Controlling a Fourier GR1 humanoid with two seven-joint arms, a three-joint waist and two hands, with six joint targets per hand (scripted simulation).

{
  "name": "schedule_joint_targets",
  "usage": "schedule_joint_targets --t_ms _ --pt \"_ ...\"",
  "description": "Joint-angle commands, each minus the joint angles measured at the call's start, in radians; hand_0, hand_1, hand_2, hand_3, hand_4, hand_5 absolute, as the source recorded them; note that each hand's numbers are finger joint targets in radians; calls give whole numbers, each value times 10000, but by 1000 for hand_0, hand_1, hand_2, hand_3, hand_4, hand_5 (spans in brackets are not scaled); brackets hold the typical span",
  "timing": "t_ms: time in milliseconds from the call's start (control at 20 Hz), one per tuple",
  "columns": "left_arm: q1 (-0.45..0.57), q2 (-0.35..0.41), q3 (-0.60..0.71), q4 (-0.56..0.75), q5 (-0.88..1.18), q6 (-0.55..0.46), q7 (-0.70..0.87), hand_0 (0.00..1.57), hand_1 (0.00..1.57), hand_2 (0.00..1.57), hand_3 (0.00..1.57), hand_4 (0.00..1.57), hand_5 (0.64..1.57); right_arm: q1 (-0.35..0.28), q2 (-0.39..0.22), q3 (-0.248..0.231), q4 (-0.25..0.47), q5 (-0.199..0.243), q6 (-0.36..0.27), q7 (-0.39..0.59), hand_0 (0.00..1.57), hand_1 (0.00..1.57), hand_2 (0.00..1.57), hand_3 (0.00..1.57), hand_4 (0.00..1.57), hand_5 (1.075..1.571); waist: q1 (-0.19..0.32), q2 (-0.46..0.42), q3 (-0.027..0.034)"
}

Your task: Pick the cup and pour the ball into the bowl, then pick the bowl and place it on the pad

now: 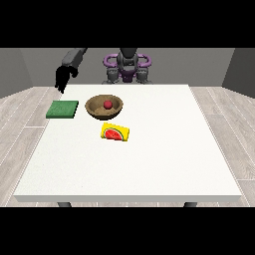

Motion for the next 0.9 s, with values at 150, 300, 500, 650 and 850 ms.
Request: schedule_joint_targets --t_ms 150,300,500,650,850 --pt "291 1476 1863 -297 2814 -2847 -638 0 0 0 0 1055 1558 -233 758 -29 588 8 -467 -924 0 0 0 0 737 1565 636 961 67" --pt "175 2379 2407 -137 3262 -3556 -822 0 0 0 0 1047 1558 -654 1099 139 860 134 -660 -1513 0 0 0 0 738 1568 376 1554 68" --pt "436 2814 2686 -537 3817 -4090 -514 0 0 0 0 977 1553 -886 946 -89 2140 85 -299 -2509 0 0 0 0 646 1560 602 1882 76" --pt "914 3098 2862 -675 3898 -3941 -175 0 0 0 0 1001 1542 -967 1349 452 2638 423 -449 -2605 0 0 0 0 582 1558 -57 1307 72" --pt "1123 3081 2813 -1097 4043 -3711 202 0 0 0 0 1008 1535 -1453 1347 571 3576 637 -585 -3111 0 0 0 0 553 1558 -175 1429 74"
